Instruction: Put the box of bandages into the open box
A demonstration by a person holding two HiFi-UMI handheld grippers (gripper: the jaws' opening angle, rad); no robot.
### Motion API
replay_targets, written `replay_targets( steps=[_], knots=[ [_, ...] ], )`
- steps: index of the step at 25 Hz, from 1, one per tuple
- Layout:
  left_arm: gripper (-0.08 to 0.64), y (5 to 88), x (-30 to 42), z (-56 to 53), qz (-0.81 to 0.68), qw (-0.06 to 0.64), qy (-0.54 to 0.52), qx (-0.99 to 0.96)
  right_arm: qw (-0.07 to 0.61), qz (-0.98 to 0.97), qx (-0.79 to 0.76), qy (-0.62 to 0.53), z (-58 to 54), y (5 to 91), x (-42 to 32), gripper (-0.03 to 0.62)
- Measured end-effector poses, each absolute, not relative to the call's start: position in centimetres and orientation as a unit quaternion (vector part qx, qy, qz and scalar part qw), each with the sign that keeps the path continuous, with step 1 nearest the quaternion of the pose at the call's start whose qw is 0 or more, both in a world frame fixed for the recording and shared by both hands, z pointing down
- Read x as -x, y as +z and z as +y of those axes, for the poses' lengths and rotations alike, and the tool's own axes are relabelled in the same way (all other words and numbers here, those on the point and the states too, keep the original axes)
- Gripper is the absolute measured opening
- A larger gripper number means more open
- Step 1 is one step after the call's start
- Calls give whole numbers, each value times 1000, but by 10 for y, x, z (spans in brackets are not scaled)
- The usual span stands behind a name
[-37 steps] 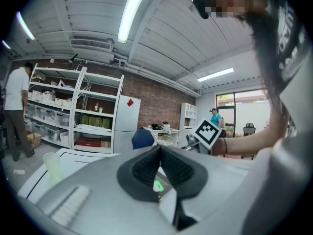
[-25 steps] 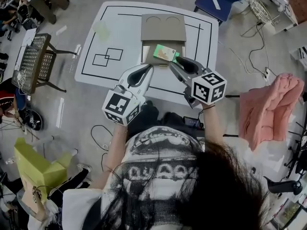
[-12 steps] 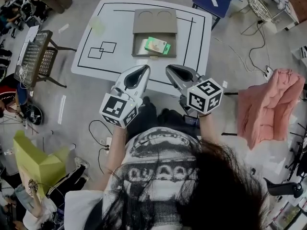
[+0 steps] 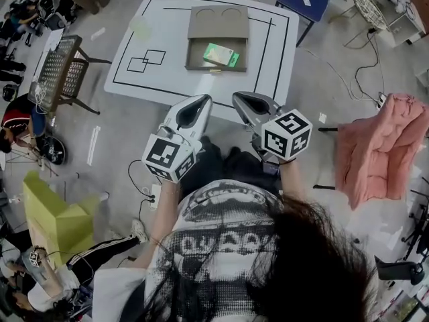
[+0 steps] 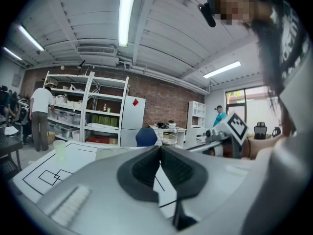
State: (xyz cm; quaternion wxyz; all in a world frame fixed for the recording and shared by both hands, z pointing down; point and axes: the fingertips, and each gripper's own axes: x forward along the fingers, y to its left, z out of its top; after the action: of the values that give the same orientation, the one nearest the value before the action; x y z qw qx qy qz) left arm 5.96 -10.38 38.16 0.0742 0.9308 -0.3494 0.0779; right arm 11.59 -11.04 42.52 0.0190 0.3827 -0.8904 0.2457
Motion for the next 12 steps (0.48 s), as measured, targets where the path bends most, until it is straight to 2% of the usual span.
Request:
replay_targets(
  steps=[12],
  knots=[
    [0, 379, -47, -94, -340, 73, 77, -935, 17, -890, -388, 240, -97, 421, -96, -2]
  ],
)
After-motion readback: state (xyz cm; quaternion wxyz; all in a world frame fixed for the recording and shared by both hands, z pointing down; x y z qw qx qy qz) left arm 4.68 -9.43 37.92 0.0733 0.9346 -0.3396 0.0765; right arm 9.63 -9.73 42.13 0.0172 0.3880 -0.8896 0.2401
